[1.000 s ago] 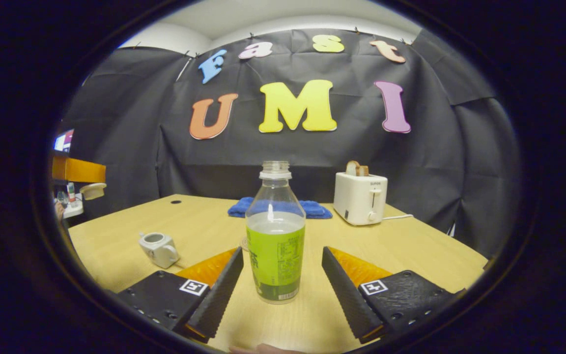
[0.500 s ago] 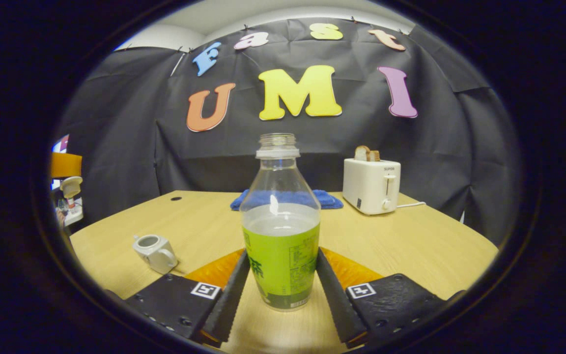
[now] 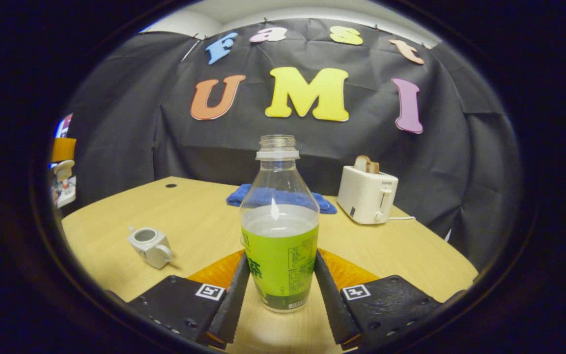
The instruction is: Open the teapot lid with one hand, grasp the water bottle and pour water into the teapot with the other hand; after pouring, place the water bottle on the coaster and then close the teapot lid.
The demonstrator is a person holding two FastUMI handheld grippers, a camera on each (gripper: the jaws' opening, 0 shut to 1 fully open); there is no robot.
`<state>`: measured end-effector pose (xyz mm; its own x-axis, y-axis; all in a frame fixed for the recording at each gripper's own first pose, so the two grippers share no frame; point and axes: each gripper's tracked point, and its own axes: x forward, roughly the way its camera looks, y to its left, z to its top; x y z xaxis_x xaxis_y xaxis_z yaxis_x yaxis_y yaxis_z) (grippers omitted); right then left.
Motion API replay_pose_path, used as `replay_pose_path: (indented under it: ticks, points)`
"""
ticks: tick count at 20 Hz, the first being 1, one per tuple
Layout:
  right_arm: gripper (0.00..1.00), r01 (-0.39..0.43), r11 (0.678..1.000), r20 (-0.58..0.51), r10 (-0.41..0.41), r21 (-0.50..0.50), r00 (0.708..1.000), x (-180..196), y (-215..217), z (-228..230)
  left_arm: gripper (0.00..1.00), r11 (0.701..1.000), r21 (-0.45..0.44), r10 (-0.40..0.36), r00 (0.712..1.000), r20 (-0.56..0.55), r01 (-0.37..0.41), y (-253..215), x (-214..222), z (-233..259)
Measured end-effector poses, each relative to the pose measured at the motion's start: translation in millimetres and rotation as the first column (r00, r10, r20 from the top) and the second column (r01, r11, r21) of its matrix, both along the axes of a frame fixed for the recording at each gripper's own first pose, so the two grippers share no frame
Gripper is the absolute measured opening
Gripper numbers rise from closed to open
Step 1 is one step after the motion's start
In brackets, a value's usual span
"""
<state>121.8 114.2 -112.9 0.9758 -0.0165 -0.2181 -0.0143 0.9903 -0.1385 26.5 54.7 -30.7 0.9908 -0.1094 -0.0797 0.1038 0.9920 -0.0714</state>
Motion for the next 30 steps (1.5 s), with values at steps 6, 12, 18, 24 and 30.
replay_pose_path:
  ticks: [6, 12, 18, 24, 30]
  points:
    - [0.72, 0.032, 0.928, -0.009, -0.038, -0.372, 0.999, 6.5, 5.8, -1.9, 0.04, 0.999, -0.031, -0.028, 0.999, 0.028, 0.029, 7.6, -9.4, 11.9]
    - [0.72, 0.029, 0.756, 0.024, -0.018, -0.654, 1.0, 9.8, 24.3, -3.8, 0.04, 0.999, -0.04, 0.005, 1.0, 0.01, -0.005, 30.4, -8.7, 6.6]
    - [0.73, -0.004, 0.584, 0.01, 0.021, -0.811, 1.0, 24.3, 45.2, -5.0, 0.04, 0.999, -0.036, 0.009, 1.0, 0.012, -0.009, 41.9, -10.9, 6.8]
    - [0.72, -0.014, 0.434, 0.02, 0.073, -0.901, 0.997, 30.7, 68.7, 7.1, 0.04, 0.999, -0.037, 0.014, 1.0, 0.01, -0.014, 49.9, -11.1, 6.3]
    - [0.73, 0.01, 0.251, 0.033, 0.088, -0.968, 0.996, 35.7, 77.9, 14.0, 0.04, 0.999, -0.037, 0.009, 1.0, -0.001, -0.009, 53.9, -9.9, 1.5]
